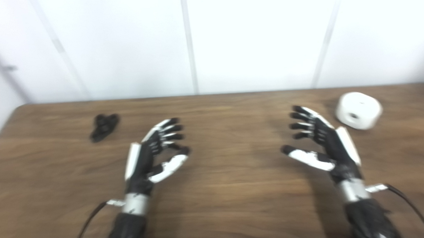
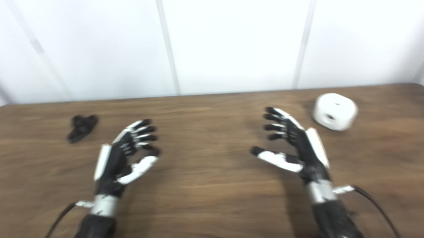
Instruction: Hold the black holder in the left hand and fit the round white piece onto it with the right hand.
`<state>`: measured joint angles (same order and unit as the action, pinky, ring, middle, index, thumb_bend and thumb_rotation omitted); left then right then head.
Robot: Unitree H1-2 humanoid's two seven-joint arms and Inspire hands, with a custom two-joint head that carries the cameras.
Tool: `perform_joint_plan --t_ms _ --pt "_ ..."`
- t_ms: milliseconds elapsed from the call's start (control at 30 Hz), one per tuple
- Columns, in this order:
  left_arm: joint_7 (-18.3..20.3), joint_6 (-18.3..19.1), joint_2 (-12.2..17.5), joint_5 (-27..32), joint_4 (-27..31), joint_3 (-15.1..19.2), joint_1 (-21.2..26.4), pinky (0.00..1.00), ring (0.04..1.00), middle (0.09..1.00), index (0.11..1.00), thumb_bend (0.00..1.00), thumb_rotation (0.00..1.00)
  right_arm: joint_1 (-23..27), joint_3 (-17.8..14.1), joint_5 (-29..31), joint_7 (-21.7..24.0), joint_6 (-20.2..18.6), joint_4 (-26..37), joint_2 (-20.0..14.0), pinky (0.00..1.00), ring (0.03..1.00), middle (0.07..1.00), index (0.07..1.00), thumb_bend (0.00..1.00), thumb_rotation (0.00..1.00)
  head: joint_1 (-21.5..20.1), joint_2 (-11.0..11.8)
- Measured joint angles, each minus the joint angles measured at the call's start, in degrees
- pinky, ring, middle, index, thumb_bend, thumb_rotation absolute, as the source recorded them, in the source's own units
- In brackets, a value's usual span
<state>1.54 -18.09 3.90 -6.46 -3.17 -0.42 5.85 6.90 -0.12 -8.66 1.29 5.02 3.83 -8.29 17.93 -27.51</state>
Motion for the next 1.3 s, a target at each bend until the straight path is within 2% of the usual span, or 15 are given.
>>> perform_joint_plan --t_ms 67,167,300,500,667,767,833,1033,1167,1300 --pt "-0.98 1.17 -1.73 -1.18 0.32 -0.69 -0.07 0.59 0.718 0.768 0.805 0.61 0.2 -0.37 -0.24 0.57 0.51 -0.24 0.18 -0.99 0.65 0.768 0.833 0.863 0.55 0.32 0.79 0.35" --pt "-1.0 1.17 -2.5 -2.19 0.32 -1.79 -0.11 0.58 0.716 0.766 0.802 0.61 0.19 -0.52 -0.26 0.62 0.85 -0.55 1.73 -1.37 0.66 0.782 0.843 0.87 0.52 0.28 1.14 0.44" --pt "-1.1 2.13 -2.36 -2.63 0.55 -1.6 -0.12 0.57 0.714 0.772 0.8 0.61 0.16 -0.59 -0.32 0.87 0.9 -1.1 2.43 -1.43 0.67 0.775 0.842 0.874 0.5 0.25 1.93 0.44" --pt "-1.12 3.34 -2.24 -2.58 1.92 -1.49 -0.16 0.58 0.711 0.766 0.796 0.62 0.15 -1.0 -0.31 1.96 1.54 -2.74 4.34 -1.41 0.67 0.777 0.836 0.873 0.46 0.11 2.46 0.44" --pt "-1.28 3.41 -2.07 -2.72 1.93 -1.42 -0.22 0.59 0.706 0.76 0.793 0.61 0.19 -1.02 -0.32 2.1 2.02 -3.76 5.48 -1.42 0.66 0.773 0.839 0.88 0.46 0.1 2.64 0.35" --pt "-1.09 3.62 -1.52 -2.52 2.28 -1.11 -0.2 0.56 0.676 0.745 0.782 0.64 0.12 -1.01 -0.32 2.1 2.17 -4.12 5.97 -1.45 0.66 0.775 0.844 0.881 0.44 0.03 2.72 0.18" --pt "-0.07 5.78 -0.2 -2.02 3.93 -1.0 -0.11 0.56 0.665 0.735 0.775 0.66 0.1 -1.02 -0.32 2.11 2.26 -4.43 6.0 -1.52 0.67 0.777 0.846 0.881 0.44 0.02 2.72 0.18" --pt "5.25 12.72 7.74 -0.86 8.52 -0.76 2.06 0.54 0.631 0.696 0.727 0.7 0.12 -1.01 -0.37 2.15 2.54 -4.79 6.23 -1.96 0.66 0.774 0.843 0.877 0.45 0.02 2.55 0.09" --pt "6.86 15.58 10.37 -1.19 10.44 -0.84 3.41 0.55 0.636 0.707 0.744 0.7 0.04 -1.0 -0.38 2.46 2.82 -5.04 6.62 -1.95 0.66 0.765 0.835 0.875 0.44 0.01 2.37 0.09" --pt "7.0 16.59 11.98 -2.25 11.51 0.79 4.53 0.57 0.647 0.712 0.744 0.7 0.02 -0.98 -0.68 3.21 3.01 -5.34 7.46 -1.96 0.65 0.763 0.834 0.88 0.45 0.03 2.37 0.09"
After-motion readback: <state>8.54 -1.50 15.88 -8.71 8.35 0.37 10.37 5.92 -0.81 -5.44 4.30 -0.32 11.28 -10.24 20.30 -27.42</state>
